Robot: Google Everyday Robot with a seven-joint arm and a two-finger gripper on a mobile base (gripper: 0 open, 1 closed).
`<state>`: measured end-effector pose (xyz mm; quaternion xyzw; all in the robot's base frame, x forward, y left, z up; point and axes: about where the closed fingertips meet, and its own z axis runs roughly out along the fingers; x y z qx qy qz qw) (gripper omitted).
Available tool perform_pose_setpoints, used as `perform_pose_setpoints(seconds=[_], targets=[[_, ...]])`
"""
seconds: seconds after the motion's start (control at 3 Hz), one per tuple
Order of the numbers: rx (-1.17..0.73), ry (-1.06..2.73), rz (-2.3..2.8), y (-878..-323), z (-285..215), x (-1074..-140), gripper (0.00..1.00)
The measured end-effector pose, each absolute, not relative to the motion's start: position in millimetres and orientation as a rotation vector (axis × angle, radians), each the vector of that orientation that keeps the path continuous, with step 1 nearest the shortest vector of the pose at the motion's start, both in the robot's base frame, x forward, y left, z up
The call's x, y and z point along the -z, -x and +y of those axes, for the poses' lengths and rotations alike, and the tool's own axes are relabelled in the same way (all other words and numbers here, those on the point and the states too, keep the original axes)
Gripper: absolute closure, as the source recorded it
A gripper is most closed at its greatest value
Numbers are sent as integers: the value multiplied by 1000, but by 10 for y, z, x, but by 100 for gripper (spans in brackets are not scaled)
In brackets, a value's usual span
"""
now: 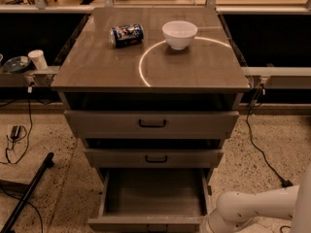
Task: Close bottom drawer
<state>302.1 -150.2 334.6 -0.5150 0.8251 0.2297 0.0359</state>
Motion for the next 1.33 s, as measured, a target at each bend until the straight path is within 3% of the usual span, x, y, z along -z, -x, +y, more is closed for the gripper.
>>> perform_pose_setpoints(seconds=[0.67,1.33], targets=[[-935,1524,2439,-3042,-1436,-3259,0],[-966,1550,2377,-3130,-1494,-3247,0]])
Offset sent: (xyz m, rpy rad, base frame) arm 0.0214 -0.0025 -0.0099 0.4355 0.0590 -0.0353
